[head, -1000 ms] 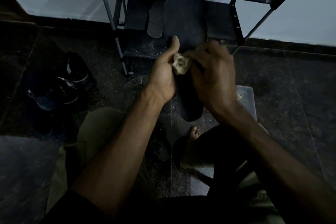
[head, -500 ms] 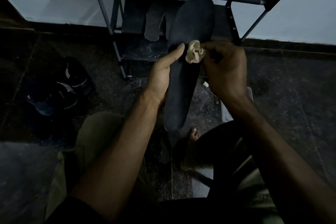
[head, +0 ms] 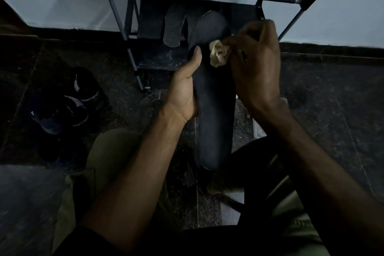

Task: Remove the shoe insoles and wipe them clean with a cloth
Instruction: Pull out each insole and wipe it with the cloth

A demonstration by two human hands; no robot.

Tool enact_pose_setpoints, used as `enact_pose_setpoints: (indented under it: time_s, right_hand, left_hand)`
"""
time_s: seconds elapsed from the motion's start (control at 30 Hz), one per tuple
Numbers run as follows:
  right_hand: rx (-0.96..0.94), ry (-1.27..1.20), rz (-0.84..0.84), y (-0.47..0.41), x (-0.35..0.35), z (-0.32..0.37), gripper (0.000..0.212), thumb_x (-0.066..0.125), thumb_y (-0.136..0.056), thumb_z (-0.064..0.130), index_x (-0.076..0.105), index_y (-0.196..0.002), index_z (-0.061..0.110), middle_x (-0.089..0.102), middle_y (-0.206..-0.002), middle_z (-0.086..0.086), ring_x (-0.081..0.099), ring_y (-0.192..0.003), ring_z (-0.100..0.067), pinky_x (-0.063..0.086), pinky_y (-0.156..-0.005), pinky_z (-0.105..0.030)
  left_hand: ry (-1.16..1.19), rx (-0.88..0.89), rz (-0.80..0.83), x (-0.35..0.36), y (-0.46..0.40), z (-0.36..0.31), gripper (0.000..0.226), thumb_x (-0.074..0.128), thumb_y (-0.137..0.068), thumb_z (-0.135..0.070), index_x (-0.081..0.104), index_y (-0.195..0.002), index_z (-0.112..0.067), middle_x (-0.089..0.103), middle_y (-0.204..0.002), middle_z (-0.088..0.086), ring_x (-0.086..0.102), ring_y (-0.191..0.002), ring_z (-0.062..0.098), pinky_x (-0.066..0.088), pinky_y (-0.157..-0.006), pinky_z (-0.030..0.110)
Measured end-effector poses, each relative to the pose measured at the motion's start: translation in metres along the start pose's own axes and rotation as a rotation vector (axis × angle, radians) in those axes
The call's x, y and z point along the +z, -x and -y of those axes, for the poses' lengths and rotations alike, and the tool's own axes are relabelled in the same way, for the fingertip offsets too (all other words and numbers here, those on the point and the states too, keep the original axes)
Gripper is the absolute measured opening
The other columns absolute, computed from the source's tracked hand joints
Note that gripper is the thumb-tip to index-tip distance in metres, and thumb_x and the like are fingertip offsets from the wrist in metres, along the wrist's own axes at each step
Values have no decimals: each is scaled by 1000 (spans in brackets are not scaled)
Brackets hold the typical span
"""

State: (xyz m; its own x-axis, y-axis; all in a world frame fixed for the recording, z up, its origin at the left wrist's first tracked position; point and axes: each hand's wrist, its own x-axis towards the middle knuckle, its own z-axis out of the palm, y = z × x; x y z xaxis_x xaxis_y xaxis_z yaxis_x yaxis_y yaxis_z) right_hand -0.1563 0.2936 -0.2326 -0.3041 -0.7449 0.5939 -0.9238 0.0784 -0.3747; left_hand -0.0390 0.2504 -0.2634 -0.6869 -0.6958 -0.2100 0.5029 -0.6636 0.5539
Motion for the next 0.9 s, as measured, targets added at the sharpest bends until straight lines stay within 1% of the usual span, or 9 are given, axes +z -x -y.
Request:
enact_pose_setpoints:
  time_s: [0.07,0.2,0.23,0.37,0.5,0.6,0.73,0.87,0.9]
  right_hand:
    - [-50,42,8,-3,2,3,18,59,-87,9,75,-95,6,62,-94,-16,57,-86,-32,40,-68,-27]
    - [-192,-16,188,31,3,24,22,56,-88,13,74,-99,7,62,-90,-13,56,-80,-31,44,-66,-36]
    - [-201,-28,221,38,2,26,21,57,-88,14,73,-100,8,62,-91,-12,55,-80,-30,45,-66,-36]
    - [-206,38,209,18,-2,17,19,57,-90,12,73,-100,8,63,-91,-13,57,-80,-32,47,-65,-45]
    - [-104,121,92,-21,3,-2,22,52,-90,12,74,-97,11,66,-91,-13,58,-81,-32,47,-63,-49]
    - [-104,74,128,-6,3,7,21,53,-91,11,73,-98,9,66,-91,-13,58,-83,-31,46,-66,-47]
    - [-181,-5,246,36,-4,31,19,58,-88,11,72,-99,9,64,-92,-12,57,-81,-32,47,-67,-44]
    - [-131,61,181,4,-1,12,24,50,-91,13,73,-98,12,66,-92,-12,59,-83,-31,47,-67,-49]
    - [-113,90,145,-9,0,6,24,50,-91,12,73,-98,12,67,-92,-11,59,-84,-30,47,-67,-48]
  left_hand:
    - [40,-4,4,-3,-1,-2,52,29,-104,-30,74,-102,-5,70,-107,14,67,-102,24,52,-95,35]
    - [48,-43,11,-15,-7,-6,59,33,-102,-43,47,-135,4,49,-139,23,50,-124,30,40,-108,37]
    - [24,-56,-10,-15,-5,-6,60,33,-102,-44,49,-134,4,50,-138,23,52,-123,30,43,-105,36]
    - [48,-73,-10,-7,-1,-3,59,31,-102,-41,75,-95,-3,72,-98,14,69,-91,23,56,-84,32]
    - [37,-44,-7,1,-1,0,51,31,-103,-33,75,-99,-7,70,-107,15,67,-102,26,51,-96,37]
    - [81,-49,-4,-1,-2,-2,49,35,-100,-32,75,-95,-4,71,-101,15,69,-94,24,54,-88,33]
    - [-4,-87,1,-8,0,-6,58,33,-102,-42,51,-130,5,52,-136,23,53,-121,31,39,-108,39]
    - [17,-76,-16,0,2,-1,48,36,-100,-36,71,-101,-3,70,-103,15,67,-96,24,52,-91,34]
    - [11,-57,-22,0,0,1,44,36,-100,-32,71,-103,-6,71,-102,12,68,-97,23,52,-91,34]
